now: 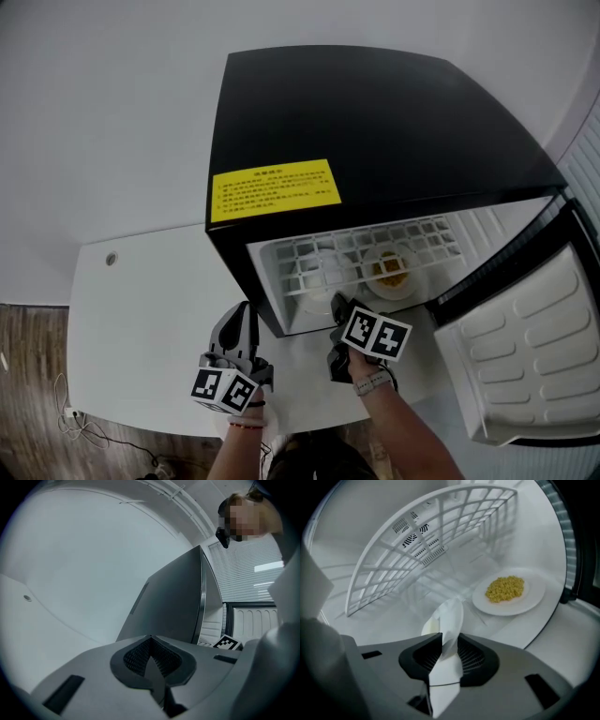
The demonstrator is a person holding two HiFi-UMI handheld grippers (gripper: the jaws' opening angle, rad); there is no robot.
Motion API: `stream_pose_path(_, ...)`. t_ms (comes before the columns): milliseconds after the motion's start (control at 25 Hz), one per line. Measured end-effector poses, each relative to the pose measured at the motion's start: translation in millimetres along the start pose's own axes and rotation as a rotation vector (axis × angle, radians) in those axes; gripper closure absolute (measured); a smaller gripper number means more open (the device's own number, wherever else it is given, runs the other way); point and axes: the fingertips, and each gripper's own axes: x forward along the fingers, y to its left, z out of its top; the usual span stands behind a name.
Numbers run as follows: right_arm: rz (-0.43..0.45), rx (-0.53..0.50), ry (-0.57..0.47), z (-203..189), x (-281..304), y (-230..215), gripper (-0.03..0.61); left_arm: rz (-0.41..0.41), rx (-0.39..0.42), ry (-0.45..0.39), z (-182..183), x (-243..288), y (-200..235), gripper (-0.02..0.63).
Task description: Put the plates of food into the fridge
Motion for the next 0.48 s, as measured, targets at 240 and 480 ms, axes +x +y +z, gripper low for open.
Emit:
stream_pose_path(240,-0.076,-0.155,0.037,2,1,-7,0.462,-0.003,-0.017,0.0,-1,1,-3,0.607)
stream_pose_path(480,-0.112,-0.237,0.058,2,0,-12,0.418,-0.008,-0.024,-0.003,-2,2,-3,0.607)
